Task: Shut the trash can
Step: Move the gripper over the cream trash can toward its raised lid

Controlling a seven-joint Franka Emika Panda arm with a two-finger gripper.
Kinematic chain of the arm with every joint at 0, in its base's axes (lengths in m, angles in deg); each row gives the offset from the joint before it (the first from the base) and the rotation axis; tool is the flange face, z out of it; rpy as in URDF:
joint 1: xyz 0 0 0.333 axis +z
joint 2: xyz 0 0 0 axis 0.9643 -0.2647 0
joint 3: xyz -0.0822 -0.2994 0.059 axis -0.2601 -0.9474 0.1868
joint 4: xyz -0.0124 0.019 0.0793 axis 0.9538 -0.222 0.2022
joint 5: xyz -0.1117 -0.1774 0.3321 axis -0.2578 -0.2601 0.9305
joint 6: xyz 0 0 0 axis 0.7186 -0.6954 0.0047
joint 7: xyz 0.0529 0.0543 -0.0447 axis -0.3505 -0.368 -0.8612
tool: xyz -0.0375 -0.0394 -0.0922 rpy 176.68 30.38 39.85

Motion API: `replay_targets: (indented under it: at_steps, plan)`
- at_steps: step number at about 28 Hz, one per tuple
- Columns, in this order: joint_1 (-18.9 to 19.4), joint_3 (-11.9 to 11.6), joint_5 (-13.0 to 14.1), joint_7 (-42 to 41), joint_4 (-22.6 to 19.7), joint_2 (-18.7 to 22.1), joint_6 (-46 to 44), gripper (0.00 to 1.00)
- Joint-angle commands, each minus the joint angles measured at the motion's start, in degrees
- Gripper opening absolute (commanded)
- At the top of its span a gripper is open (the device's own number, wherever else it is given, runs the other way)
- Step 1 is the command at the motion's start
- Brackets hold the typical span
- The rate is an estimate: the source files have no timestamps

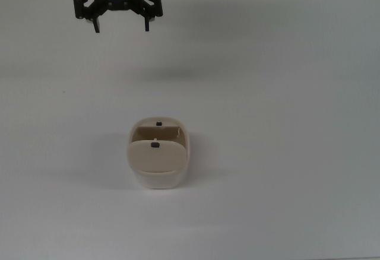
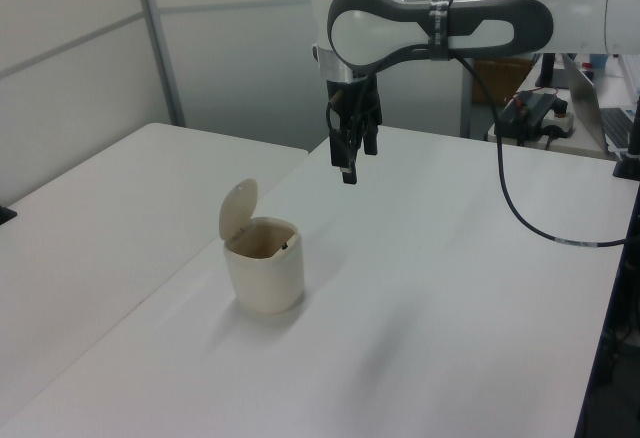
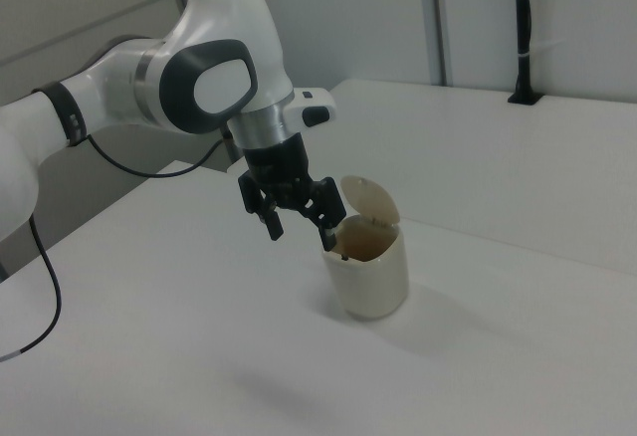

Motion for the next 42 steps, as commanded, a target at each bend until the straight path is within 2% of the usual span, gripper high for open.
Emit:
replay_targets:
  at_steps: [1, 5, 6, 7, 17, 23, 29, 32, 35, 36, 42]
  plan:
    - [0.53, -0.13, -0.62, -0.78, -0.31, 0.31, -0.35, 0.68]
    - [0.53, -0.13, -0.44, -0.79, -0.23, 0.39, -0.34, 0.14]
    - [0.53, -0.13, -0.52, -0.79, -0.22, 0.48, -0.34, 0.04]
    - [0.53, -0.13, -0.52, -0.88, -0.05, 0.57, -0.34, 0.0]
    - [0.53, -0.04, -0.52, -0.88, 0.22, 0.22, 0.01, 0.0]
    - [0.62, -0.04, -0.52, -0.7, 0.22, -0.31, 4.4, 0.0]
    - [0.53, -0.04, -0.17, -0.53, 0.22, -1.36, 14.32, 0.0]
    - [0.53, 0.05, 0.44, 0.0, 0.22, -2.41, 22.66, 0.0]
    - [0.45, 0.05, 2.11, 0.09, 0.22, -3.38, 30.92, 0.0]
    - [0.36, -0.04, 3.42, 0.09, 0.3, -4.6, 35.74, 0.0]
    - [0.53, 0.05, 6.42, 0.0, 0.48, -8.3, 49.21, 0.0]
